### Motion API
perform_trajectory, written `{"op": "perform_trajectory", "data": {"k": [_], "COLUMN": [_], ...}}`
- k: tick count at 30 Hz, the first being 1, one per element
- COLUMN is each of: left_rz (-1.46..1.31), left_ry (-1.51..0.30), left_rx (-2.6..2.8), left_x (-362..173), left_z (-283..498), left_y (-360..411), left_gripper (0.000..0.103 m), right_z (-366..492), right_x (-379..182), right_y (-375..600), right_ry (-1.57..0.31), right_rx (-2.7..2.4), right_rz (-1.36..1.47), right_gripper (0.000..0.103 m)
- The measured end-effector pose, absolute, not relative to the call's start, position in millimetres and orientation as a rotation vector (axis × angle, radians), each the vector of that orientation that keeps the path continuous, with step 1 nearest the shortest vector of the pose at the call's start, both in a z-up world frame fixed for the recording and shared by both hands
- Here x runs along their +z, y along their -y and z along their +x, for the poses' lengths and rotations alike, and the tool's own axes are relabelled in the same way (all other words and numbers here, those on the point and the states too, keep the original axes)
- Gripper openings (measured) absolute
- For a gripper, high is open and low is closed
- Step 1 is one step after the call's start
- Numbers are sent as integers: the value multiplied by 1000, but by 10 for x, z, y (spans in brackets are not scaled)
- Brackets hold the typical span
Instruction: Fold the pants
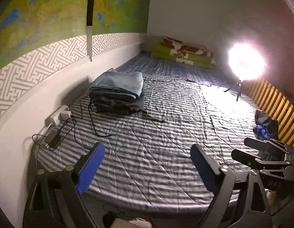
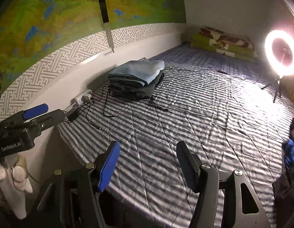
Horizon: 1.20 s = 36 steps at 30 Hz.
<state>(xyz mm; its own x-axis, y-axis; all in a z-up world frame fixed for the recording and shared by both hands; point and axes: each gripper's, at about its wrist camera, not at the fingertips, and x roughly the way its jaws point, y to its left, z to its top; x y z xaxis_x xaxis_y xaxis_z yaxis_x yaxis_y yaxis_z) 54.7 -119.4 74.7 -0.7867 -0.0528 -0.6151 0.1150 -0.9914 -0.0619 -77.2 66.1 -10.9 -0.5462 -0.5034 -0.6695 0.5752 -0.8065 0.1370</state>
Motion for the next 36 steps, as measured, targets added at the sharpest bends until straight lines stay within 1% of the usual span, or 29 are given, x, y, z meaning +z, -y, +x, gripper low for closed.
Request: {"op": "perform_trajectory", "data": {"k": [5, 8, 12, 16, 19, 29, 36], "left_rz": [979, 977, 957, 963, 978, 991, 993], "left_ry": [-144, -174, -151, -190, -175, -179, -153], "left_rx": [-2893, -2913, -2926, -2915, -2901, -2873, -2856], "left_x": [783, 839, 881, 855, 809, 730, 693], "left_z": [813, 936, 1062, 1149, 1189, 1253, 1207], "left_y": [976, 890, 803, 811, 827, 900, 928], "left_gripper": [97, 97, 98, 98, 98, 98, 98], "right_z": [-453, -325, -191, -126, -100, -37, -143], "right_x": [-17, 51, 113, 75, 28, -85, -193], "right_y": [-867, -955, -1010, -992, -989, -972, -1035], "right_ry": [-118, -111, -112, -119, -127, -148, -63], "right_rx": [-2346, -2360, -2375, -2379, -2398, -2418, -2411], "right_rz": [932, 906, 870, 876, 882, 889, 939], "right_gripper": [60, 62, 62, 65, 69, 70, 70]}}
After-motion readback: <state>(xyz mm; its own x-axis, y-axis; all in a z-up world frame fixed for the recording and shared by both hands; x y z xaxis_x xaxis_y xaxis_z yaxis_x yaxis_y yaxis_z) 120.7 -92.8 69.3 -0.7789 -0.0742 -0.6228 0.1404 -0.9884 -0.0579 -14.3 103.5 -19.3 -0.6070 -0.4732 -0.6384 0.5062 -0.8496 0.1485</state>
